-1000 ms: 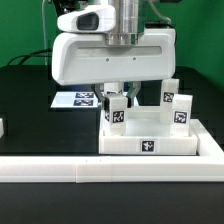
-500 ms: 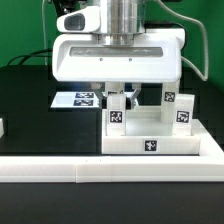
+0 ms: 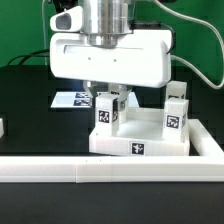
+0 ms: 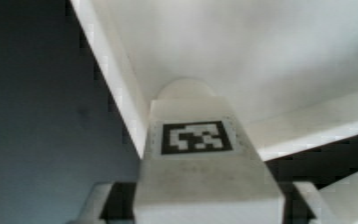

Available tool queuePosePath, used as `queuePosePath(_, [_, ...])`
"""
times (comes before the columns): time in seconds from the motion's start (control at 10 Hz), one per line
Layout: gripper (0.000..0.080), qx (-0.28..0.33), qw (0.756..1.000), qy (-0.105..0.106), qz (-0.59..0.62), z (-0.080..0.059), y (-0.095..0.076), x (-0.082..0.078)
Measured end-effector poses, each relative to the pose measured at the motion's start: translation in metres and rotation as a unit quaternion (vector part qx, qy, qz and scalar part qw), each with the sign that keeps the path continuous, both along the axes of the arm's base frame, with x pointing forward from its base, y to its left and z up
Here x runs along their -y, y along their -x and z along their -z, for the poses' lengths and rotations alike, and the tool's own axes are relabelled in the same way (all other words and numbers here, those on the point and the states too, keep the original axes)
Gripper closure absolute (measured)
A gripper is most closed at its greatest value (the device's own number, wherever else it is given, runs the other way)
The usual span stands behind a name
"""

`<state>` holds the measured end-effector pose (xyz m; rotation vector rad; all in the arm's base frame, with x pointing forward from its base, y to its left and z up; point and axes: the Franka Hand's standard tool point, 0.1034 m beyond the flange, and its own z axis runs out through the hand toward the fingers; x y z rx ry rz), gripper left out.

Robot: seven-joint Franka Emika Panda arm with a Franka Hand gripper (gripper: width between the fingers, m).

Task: Assemble square table

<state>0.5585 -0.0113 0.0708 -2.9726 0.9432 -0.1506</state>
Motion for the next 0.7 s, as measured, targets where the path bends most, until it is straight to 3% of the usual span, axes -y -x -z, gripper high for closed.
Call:
queuePosePath(0.2, [0.0506, 0.0, 1.0, 0.0, 0.028, 0.0, 0.0005, 0.0041])
queuePosePath(0.4, [0.0273, 0.0, 1.0, 0.0, 0.022, 0.0001, 0.0005, 0.0032])
queuePosePath(0.5, [0.0273, 0.0, 1.0, 0.0, 0.022, 0.0001, 0.0005, 0.0032])
queuePosePath(0.6, [0.0172, 0.0, 1.0, 0.0, 0.022, 0.0001, 0.0005, 0.0032])
queuePosePath(0.7, [0.0156, 0.0, 1.0, 0.0, 0.023, 0.0001, 0.0005, 0.0032])
